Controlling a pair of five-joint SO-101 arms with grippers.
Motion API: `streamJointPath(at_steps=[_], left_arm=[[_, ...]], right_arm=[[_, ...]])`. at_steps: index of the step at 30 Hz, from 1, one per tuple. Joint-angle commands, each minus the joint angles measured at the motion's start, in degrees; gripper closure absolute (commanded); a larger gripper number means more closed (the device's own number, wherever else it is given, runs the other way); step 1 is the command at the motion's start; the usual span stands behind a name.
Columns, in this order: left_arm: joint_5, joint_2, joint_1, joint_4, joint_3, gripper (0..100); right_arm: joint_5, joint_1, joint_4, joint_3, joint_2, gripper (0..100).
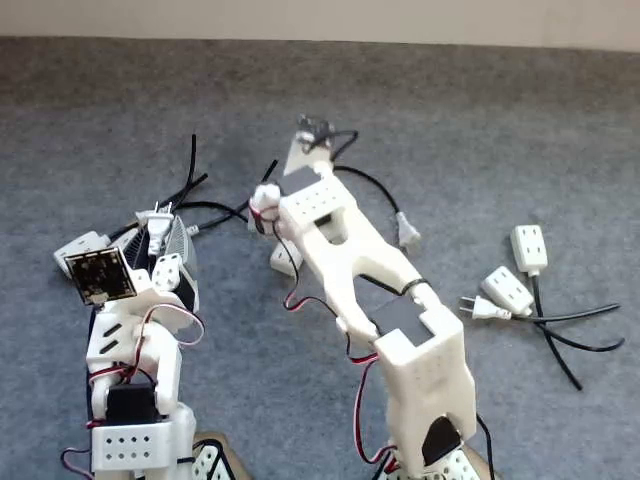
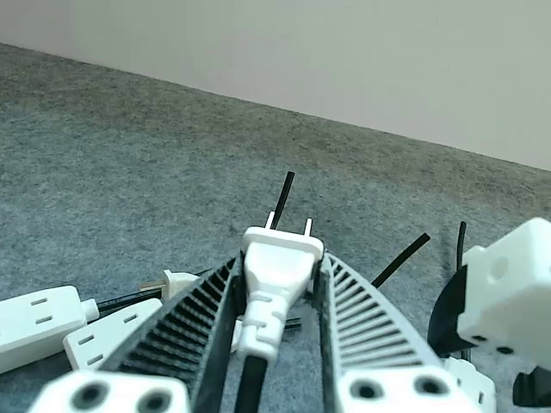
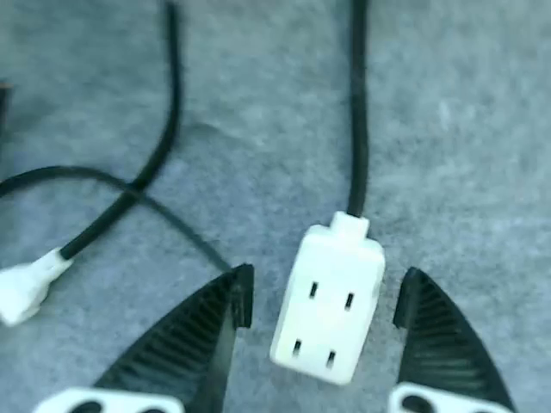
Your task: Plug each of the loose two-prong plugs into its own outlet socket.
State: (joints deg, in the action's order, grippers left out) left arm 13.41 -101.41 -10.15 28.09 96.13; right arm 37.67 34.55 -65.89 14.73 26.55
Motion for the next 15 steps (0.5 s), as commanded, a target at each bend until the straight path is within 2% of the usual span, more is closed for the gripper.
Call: streamJointPath(at_steps=[1, 4, 6, 13, 15], left_arm=[[0.18, -0.22, 1.19, -1.23, -0.31, 99], [-0.44, -0.22, 2.33, -1.23, -0.57, 99], [-3.34, -0.13, 4.62, -1.14, -1.63, 99], [-5.1, -0.04, 7.69, 1.49, -5.76, 99], [-5.1, -0.04, 7.69, 3.52, -7.69, 99]], right_arm=[[-8.53, 0.31, -9.27, 12.62, -1.63, 74.1], [-14.77, 0.04, -17.54, 22.73, -1.63, 74.1], [-17.05, -1.19, -22.73, 29.58, -1.63, 74.1], [-17.49, -10.68, -34.95, 49.89, -1.54, 74.1], [-17.49, -14.11, -35.3, 52.79, -1.63, 74.1]])
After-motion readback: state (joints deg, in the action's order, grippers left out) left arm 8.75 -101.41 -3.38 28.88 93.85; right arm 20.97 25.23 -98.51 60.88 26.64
